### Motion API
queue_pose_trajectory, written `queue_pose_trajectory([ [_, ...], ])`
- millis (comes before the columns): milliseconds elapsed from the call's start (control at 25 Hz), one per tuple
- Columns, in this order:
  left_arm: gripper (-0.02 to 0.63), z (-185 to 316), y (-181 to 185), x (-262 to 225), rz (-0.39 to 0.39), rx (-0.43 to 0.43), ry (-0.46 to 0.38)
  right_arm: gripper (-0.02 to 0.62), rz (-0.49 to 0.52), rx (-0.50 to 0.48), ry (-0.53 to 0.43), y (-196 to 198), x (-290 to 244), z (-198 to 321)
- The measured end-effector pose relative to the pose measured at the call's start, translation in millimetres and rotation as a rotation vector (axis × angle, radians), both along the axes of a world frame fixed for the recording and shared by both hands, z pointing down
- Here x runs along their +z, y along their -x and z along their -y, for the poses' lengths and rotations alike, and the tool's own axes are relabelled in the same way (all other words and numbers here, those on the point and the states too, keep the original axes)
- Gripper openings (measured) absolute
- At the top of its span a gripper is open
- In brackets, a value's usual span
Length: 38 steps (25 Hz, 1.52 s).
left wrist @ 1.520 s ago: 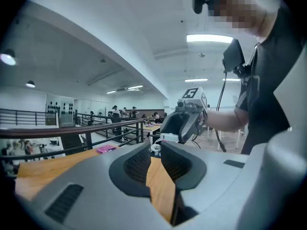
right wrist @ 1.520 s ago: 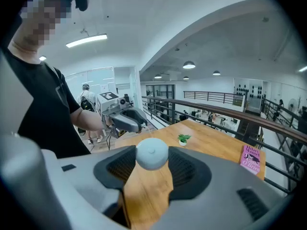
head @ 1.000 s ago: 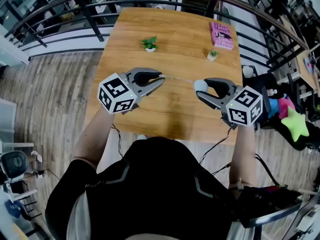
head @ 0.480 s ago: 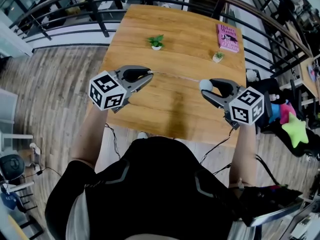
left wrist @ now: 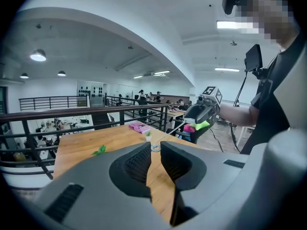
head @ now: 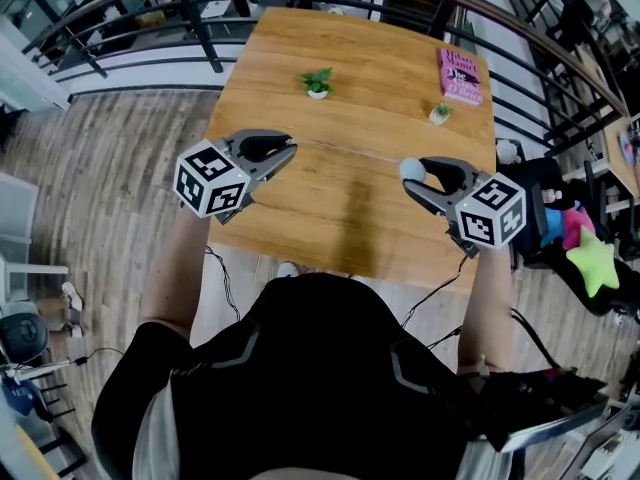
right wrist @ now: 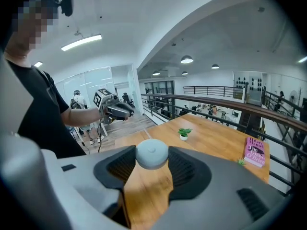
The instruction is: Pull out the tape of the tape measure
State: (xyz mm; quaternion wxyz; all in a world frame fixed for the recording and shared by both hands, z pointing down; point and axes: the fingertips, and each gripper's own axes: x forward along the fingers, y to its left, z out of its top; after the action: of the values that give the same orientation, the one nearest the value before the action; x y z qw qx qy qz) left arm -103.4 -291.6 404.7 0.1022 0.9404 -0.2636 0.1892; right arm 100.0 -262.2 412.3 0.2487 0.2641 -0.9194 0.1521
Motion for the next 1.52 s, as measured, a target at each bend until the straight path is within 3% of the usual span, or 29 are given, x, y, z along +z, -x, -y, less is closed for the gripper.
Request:
queue_pose_trajectory([
  [400, 0.081, 5.2, 31.9, 6.5, 0.004, -0.074, 0.017, 0.222, -0.026, 0.067, -0.001, -13.4, 6.5, 4.8],
  [1000, 0.081, 4.8, 54.1, 7.5, 0.030, -0.123, 0.015, 0.222, -0.055, 0.084, 0.003, -25.6, 11.8, 3.5],
  [1520, 0.081, -5.2, 30.3, 11.5, 0.020, -0.062, 0.029, 0.222, -0.060, 0.096, 0.003, -28.3, 19.0, 5.2],
])
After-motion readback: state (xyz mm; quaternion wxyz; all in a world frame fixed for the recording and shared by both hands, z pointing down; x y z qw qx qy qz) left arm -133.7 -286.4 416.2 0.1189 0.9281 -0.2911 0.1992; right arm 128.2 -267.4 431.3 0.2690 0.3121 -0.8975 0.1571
